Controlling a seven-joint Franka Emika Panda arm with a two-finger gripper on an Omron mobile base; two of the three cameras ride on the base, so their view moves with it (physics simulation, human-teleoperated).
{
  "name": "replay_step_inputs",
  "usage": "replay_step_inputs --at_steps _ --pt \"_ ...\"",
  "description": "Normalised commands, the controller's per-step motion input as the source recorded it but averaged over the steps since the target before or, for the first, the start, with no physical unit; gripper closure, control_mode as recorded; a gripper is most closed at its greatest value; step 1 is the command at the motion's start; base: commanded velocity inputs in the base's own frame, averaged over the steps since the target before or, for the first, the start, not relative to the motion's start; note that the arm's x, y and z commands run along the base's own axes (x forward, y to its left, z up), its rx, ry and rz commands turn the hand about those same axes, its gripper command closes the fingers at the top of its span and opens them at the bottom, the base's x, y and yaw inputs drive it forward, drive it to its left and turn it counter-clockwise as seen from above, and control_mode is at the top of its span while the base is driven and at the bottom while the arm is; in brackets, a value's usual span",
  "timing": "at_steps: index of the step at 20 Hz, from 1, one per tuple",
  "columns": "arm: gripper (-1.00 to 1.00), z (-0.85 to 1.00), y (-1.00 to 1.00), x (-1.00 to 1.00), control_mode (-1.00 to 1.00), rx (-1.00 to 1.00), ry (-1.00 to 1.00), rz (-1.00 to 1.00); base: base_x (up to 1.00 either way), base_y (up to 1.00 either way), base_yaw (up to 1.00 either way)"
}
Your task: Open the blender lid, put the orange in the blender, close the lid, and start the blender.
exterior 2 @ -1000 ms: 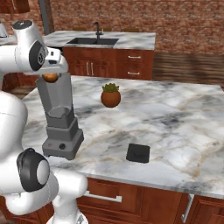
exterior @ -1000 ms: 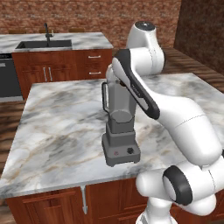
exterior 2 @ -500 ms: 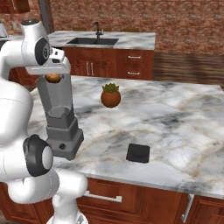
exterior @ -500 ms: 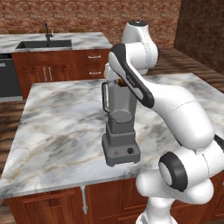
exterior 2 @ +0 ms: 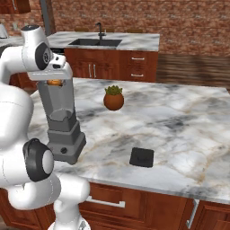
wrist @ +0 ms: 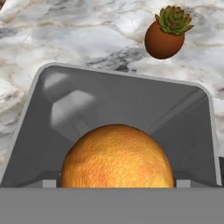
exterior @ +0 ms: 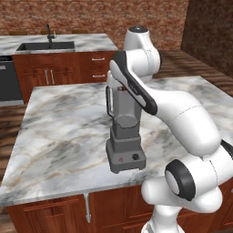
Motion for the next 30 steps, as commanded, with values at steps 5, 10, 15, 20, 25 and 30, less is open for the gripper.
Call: replay_step_inputs --at_steps 5,10,15,20,25,30 --pt "-1.00 -0.10 0.00 0.00 -1.00 0.00 0.00 -0.11 0.00 0.00 0.00" --pt "-1.00 0.02 0.00 0.00 -1.00 0.00 0.00 -0.12 0.00 0.00 0.00" --pt "-1.00 0.21 -0.03 -0.01 -1.00 0.00 0.00 -0.12 0.00 0.00 0.00" --pt "-1.00 0.56 -0.27 -0.19 -1.00 0.00 0.00 -0.11 0.00 0.00 0.00" --pt "-1.00 0.13 -0.82 -0.43 -1.00 0.07 0.00 -0.07 0.00 0.00 0.00" --pt "-1.00 -0.47 -1.00 -0.40 -1.00 0.14 0.00 -0.05 0.00 0.00 0.00"
